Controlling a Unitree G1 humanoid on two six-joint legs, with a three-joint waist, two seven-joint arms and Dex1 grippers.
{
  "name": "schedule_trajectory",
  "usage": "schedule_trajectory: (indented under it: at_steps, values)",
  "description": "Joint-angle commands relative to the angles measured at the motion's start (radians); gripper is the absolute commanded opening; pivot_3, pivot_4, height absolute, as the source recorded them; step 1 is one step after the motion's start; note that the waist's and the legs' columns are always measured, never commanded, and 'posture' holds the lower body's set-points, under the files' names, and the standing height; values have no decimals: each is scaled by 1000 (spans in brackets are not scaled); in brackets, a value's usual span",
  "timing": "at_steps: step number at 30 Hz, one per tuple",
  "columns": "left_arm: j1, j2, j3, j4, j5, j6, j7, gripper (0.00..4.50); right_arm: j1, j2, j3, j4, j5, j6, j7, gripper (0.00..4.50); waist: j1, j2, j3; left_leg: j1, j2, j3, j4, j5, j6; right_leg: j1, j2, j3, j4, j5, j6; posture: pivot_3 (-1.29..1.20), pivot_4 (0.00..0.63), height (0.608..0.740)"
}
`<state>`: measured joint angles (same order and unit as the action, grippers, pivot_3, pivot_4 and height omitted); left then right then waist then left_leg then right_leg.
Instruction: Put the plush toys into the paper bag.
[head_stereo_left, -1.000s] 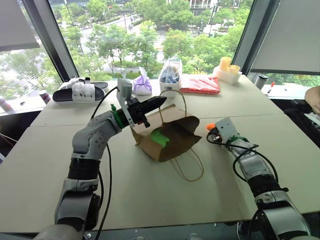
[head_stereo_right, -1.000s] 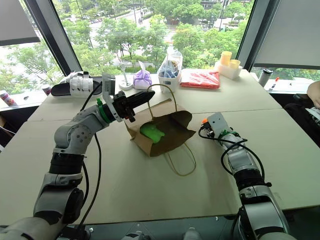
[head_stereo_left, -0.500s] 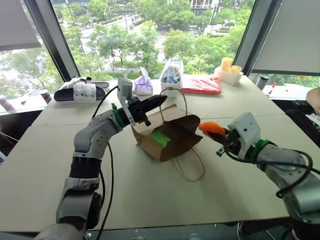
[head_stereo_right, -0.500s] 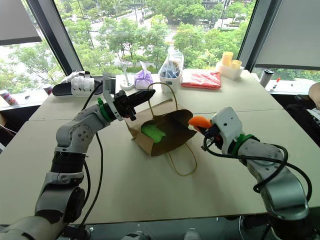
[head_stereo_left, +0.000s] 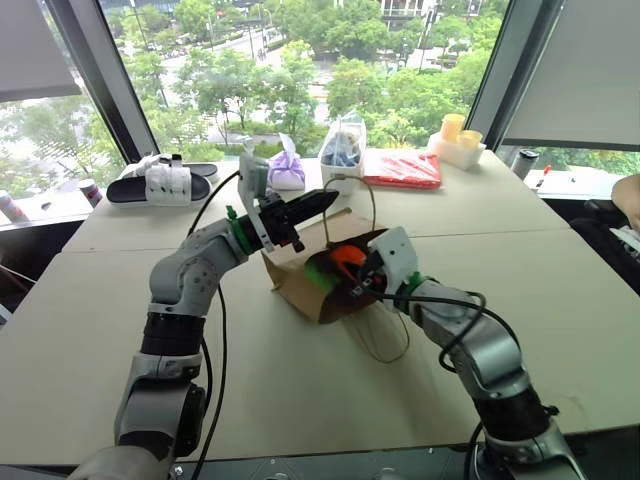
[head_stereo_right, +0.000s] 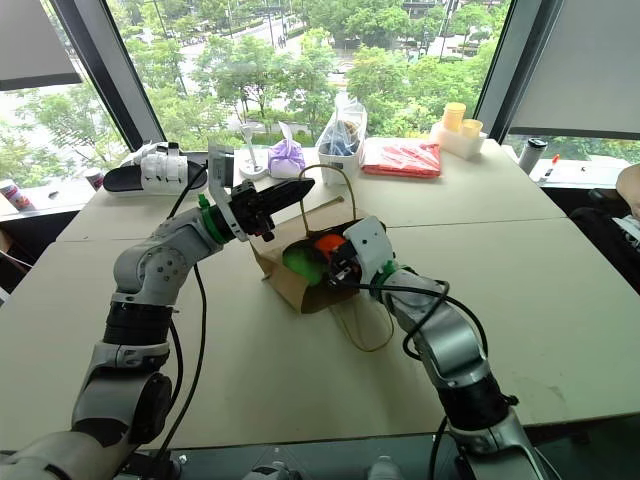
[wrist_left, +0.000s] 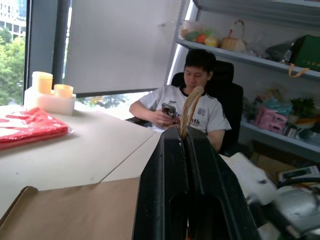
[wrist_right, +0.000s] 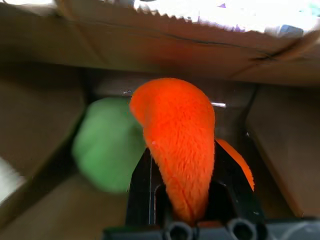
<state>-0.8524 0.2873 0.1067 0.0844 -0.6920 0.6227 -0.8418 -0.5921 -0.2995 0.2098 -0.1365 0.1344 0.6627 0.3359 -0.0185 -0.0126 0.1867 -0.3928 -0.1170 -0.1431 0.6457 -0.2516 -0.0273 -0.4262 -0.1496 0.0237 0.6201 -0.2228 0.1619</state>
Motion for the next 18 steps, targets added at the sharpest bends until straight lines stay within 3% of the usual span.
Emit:
schedule_trajectory:
  at_steps: [1, 8, 12, 18]
  values:
    - [4, 12, 27, -62, -39, 15, 12, 0, -52, 30, 30, 127, -60, -141, 3, 993, -1, 0, 0, 0, 0, 0, 0, 0, 0, 0, 0, 0, 0, 0, 0, 0, 150, 740]
    - [16, 21, 38, -82, -62, 30, 31, 0, -47, 32, 53, 128, -131, -187, 11, 4454, 1, 0, 0, 0, 0, 0, 0, 0, 0, -1, 0, 0, 0, 0, 0, 0, 150, 740]
    - [16, 26, 42, -66, -55, 14, 34, 0, 28, -36, -7, -75, -92, -67, 60, 4454, 4, 0, 0, 0, 0, 0, 0, 0, 0, -1, 0, 0, 0, 0, 0, 0, 150, 740]
    - [3, 32, 41, -7, -25, -24, 26, 0, 162, -150, -197, -435, 65, 194, 135, 4454, 7, 0, 0, -1, 0, 0, 0, -2, 2, 0, 0, 0, 0, 0, 0, 0, 150, 740]
